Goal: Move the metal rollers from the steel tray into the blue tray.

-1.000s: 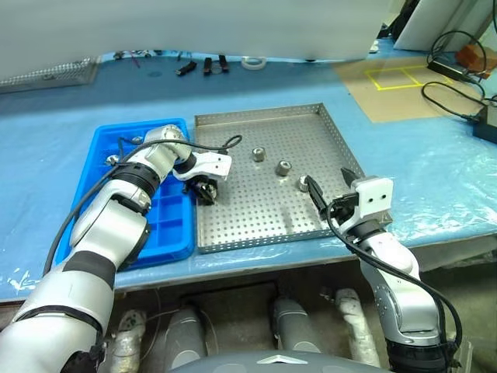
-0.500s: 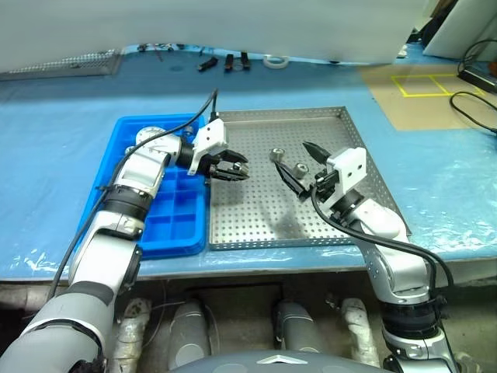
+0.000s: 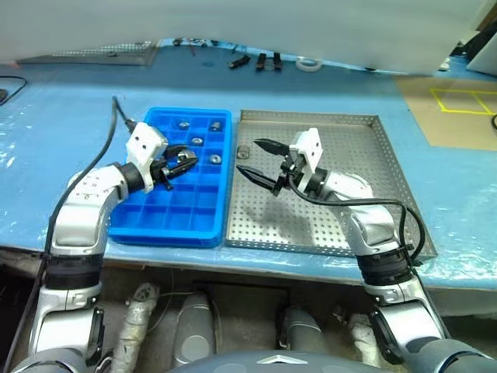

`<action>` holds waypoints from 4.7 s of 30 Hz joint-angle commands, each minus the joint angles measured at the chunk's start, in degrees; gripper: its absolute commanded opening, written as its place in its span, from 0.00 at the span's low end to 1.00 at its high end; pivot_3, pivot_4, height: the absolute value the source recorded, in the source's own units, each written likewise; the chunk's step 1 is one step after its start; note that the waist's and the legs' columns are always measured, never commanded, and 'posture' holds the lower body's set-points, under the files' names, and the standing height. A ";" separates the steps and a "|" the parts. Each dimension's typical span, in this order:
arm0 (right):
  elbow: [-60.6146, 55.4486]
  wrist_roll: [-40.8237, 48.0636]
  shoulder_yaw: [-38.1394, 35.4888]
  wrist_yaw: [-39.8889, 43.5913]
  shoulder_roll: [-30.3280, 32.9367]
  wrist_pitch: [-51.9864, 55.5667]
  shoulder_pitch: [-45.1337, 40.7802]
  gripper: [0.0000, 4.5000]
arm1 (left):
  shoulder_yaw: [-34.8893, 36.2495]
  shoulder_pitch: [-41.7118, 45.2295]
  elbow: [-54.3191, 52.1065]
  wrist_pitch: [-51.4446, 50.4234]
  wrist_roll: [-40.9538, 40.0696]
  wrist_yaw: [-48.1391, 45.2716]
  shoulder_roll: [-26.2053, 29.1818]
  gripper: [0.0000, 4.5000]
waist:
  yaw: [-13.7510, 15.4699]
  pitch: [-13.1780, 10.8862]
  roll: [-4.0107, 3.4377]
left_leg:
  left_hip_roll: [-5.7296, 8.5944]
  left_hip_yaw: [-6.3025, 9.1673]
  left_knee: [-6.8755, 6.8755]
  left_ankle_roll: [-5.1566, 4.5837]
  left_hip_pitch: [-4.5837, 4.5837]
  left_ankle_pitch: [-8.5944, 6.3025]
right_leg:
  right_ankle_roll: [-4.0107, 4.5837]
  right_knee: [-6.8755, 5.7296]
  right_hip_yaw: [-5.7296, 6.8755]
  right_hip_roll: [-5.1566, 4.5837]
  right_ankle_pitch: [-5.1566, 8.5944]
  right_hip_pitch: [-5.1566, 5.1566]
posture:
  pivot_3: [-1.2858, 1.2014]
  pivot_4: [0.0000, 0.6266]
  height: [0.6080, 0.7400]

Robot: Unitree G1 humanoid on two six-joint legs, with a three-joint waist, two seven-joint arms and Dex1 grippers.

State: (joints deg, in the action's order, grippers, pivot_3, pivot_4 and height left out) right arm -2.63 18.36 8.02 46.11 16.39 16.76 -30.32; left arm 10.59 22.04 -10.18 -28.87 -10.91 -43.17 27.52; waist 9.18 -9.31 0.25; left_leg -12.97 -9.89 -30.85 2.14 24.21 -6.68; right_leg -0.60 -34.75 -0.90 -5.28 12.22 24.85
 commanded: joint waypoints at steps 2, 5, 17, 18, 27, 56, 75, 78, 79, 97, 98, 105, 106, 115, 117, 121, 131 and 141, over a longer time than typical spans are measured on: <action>1.21 0.16 0.10 1.59 -0.62 -2.58 -2.04 0.89 | 3.90 -5.59 -8.23 -2.78 -1.55 7.58 -1.25 0.38 | 1.00 0.00 0.00 | 0.01 0.03 0.00 0.00 0.04 0.00 | 0.00 0.02 0.01 -0.01 0.00 0.00 | 0.68 0.24 1.00; 1.34 0.13 0.14 1.86 -0.80 -2.78 -2.02 0.89 | 6.69 -12.50 -12.69 -4.40 -3.14 9.55 -1.29 0.38 | 1.23 0.00 0.01 | -0.03 0.09 -0.02 0.01 0.23 0.00 | -0.01 0.02 0.09 0.02 0.00 0.16 | 0.68 0.24 1.00; 1.95 0.32 0.13 2.71 -0.45 -2.11 -2.58 0.89 | 11.94 -27.97 -21.06 -6.31 -7.69 14.15 -1.16 0.38 | 3.33 0.00 0.00 | -0.13 0.80 -0.24 0.12 0.80 0.08 | 0.01 -0.01 0.75 0.10 0.01 0.22 | 0.70 0.24 1.00; 2.04 0.27 0.16 2.76 -0.49 -2.09 -2.63 0.89 | 12.05 -28.37 -21.20 -6.57 -7.98 14.53 -1.10 0.38 | 3.56 0.00 0.00 | -0.12 0.84 -0.24 0.14 0.80 0.08 | 0.01 -0.01 0.76 0.11 0.01 0.21 | 0.70 0.24 1.00; 1.66 -0.11 0.24 2.15 -0.68 -1.66 -2.14 0.89 | 11.48 -28.25 -17.78 -6.17 -8.86 16.31 -0.61 0.46 | 4.10 0.01 0.00 | -0.09 1.07 -0.24 0.24 0.85 0.15 | 0.04 -0.01 0.82 0.16 0.01 0.21 | 0.69 0.24 1.00; -24.96 -2.18 -9.34 -19.43 3.64 5.80 19.48 0.89 | -23.70 43.29 63.30 20.11 13.57 3.35 -8.57 0.96 | -3.39 0.06 -0.05 | 0.19 1.23 -0.82 0.60 0.83 0.62 | -0.40 -0.66 0.69 0.08 -0.33 0.13 | 0.45 0.24 1.00; -28.40 -6.61 -8.37 -28.51 -1.78 0.41 32.28 0.89 | -31.95 59.40 88.45 23.99 32.45 -4.27 -12.97 0.96 | -6.83 0.06 -0.04 | 0.20 1.12 -0.61 0.04 0.55 0.28 | -0.13 0.00 0.77 0.00 -0.21 -0.42 | 0.37 0.24 1.00; -28.51 -6.47 -8.85 -28.26 -1.59 -1.15 34.84 0.89 | -30.77 57.98 88.61 23.65 32.32 -1.55 -13.73 0.96 | -6.88 0.06 -0.04 | 0.20 1.07 -0.60 0.00 0.31 0.26 | -0.11 0.04 0.76 -0.02 -0.20 -0.63 | 0.36 0.24 1.00; -28.78 -6.43 -8.90 -28.19 -1.53 -1.53 35.74 0.89 | -30.83 57.47 88.67 23.57 32.63 -1.44 -13.71 0.96 | -6.98 0.06 -0.04 | 0.19 1.06 -0.59 0.00 0.25 0.26 | -0.11 0.06 0.76 -0.02 -0.20 -0.67 | 0.36 0.24 1.00; -31.46 -5.84 -9.82 -27.48 -0.87 -4.16 41.86 0.89 | -31.24 53.95 89.10 21.78 36.68 2.14 -8.71 0.69 | -10.45 0.05 -0.03 | 0.13 0.94 -0.38 0.01 -0.14 0.25 | -0.10 0.14 0.62 0.06 -0.19 -0.75 | 0.36 0.24 1.00; -31.37 -5.88 -9.79 -27.46 -0.91 -4.26 41.84 0.89 | -31.16 53.88 89.11 21.63 36.65 2.52 -8.64 0.62 | -10.58 0.05 -0.03 | 0.13 0.94 -0.36 0.01 -0.15 0.25 | -0.10 0.14 0.61 0.07 -0.19 -0.74 | 0.36 0.24 1.00; -28.92 -6.20 -9.53 -27.75 -1.39 -4.69 39.53 0.89 | -31.94 52.91 89.02 22.39 37.28 0.31 -7.25 0.37 | -11.70 0.05 -0.03 | 0.12 0.93 -0.34 0.01 -0.17 0.25 | -0.07 0.17 0.59 0.11 -0.19 -0.73 | 0.36 0.24 1.00; -28.76 -6.26 -9.42 -27.86 -1.45 -4.52 39.11 0.89 | -31.98 52.84 88.99 22.43 37.31 -0.08 -7.14 0.30 | -11.71 0.05 -0.03 | 0.11 0.93 -0.34 0.01 -0.17 0.25 | -0.07 0.17 0.59 0.11 -0.19 -0.73 | 0.37 0.24 1.00; -30.60 -5.97 -9.12 -29.08 -1.46 -1.29 36.18 0.89 | -26.54 52.71 88.05 24.65 32.71 -2.99 -6.52 0.16 | -11.53 0.05 -0.03 | 0.15 0.90 -0.26 0.01 -0.21 0.24 | -0.06 0.20 0.54 0.11 -0.20 -0.73 | 0.37 0.24 1.00; -31.19 -5.96 -9.01 -29.39 -1.52 -0.55 35.73 0.89 | -24.40 53.05 87.75 25.15 30.79 -5.46 -6.33 0.16 | -11.44 0.05 -0.03 | 0.15 0.90 -0.22 0.01 -0.18 0.24 | -0.04 0.23 0.55 0.11 -0.19 -0.71 | 0.37 0.24 1.00; -30.99 -5.94 -8.68 -29.44 -1.66 0.00 34.67 0.89 | -20.89 53.41 86.98 26.56 27.18 -12.53 -5.81 0.16 | -10.88 0.04 -0.03 | 0.17 0.88 -0.17 -0.01 -0.12 0.23 | -0.02 0.29 0.57 0.11 -0.19 -0.68 | 0.38 0.24 1.00; -24.08 -5.96 -7.79 -26.20 -1.68 -4.64 31.46 0.89 | -11.75 52.97 81.03 27.99 15.44 -32.48 -3.69 0.16 | -8.18 0.01 -0.02 | 0.16 0.74 -0.12 -0.04 -0.11 0.21 | -0.01 0.32 0.57 0.00 -0.19 -0.67 | 0.40 0.24 1.00; -16.85 0.50 -6.51 -12.93 3.00 -1.86 16.36 0.89 | -4.94 28.67 34.32 10.31 -1.13 -32.96 -1.43 0.16 | -6.78 -0.02 -0.07 | 0.01 0.63 -0.06 -0.02 -0.18 0.22 | 0.20 0.13 0.64 -0.03 -0.08 -0.64 | 0.51 0.24 1.00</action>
State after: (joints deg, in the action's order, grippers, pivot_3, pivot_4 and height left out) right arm -20.19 16.63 1.36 30.50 18.74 15.00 -11.40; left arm 3.13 53.42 34.80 -14.03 -8.26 -78.59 24.66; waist 2.40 -9.33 0.19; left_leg -13.00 -9.26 -30.92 2.12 24.05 -6.46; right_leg -0.38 -34.64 -0.23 -5.28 12.15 24.23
